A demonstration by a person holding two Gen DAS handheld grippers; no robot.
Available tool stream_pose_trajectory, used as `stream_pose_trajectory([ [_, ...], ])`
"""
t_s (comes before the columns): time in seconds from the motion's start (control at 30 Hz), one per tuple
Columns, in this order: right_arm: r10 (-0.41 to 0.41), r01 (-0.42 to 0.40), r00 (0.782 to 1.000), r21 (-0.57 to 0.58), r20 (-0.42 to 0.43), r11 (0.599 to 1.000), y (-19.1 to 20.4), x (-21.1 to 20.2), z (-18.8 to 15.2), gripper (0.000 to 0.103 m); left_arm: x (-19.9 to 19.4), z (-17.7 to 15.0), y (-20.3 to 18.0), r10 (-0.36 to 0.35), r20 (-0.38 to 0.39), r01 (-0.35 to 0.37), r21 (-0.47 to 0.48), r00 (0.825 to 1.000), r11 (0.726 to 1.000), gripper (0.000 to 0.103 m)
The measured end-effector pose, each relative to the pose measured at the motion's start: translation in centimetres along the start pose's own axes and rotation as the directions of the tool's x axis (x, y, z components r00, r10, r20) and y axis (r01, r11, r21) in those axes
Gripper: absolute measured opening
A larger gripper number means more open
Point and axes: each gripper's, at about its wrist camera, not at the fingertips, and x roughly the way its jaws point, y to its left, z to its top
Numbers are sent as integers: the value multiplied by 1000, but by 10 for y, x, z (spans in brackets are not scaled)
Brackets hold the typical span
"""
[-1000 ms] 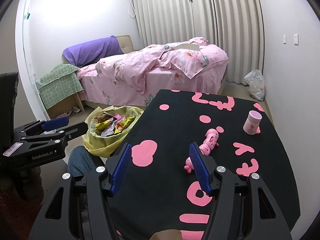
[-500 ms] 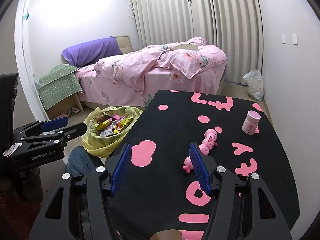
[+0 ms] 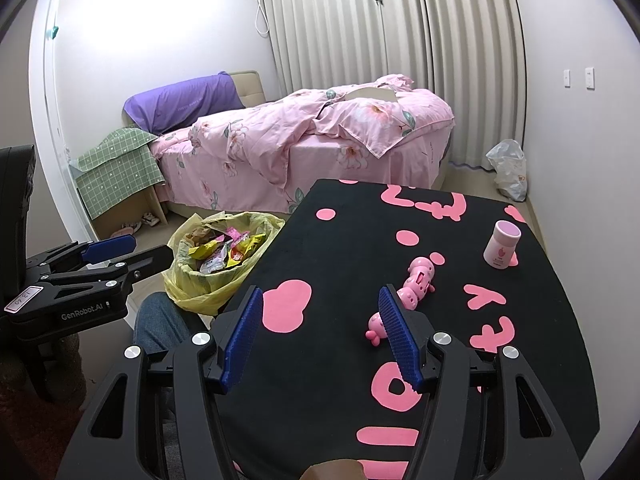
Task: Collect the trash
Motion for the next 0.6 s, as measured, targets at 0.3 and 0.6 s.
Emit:
stream_pose_trajectory([
  [0.3, -1, 1, 1000, -1, -1, 1000, 0, 0, 0, 57, -1, 0, 0, 0, 0, 0, -2, 1000, 1000, 68],
  [0.6, -2, 2, 1000, 0, -2, 1000, 0, 1, 1, 57, -1, 1, -1, -15, -1, 15, 0, 1000, 1000, 68],
])
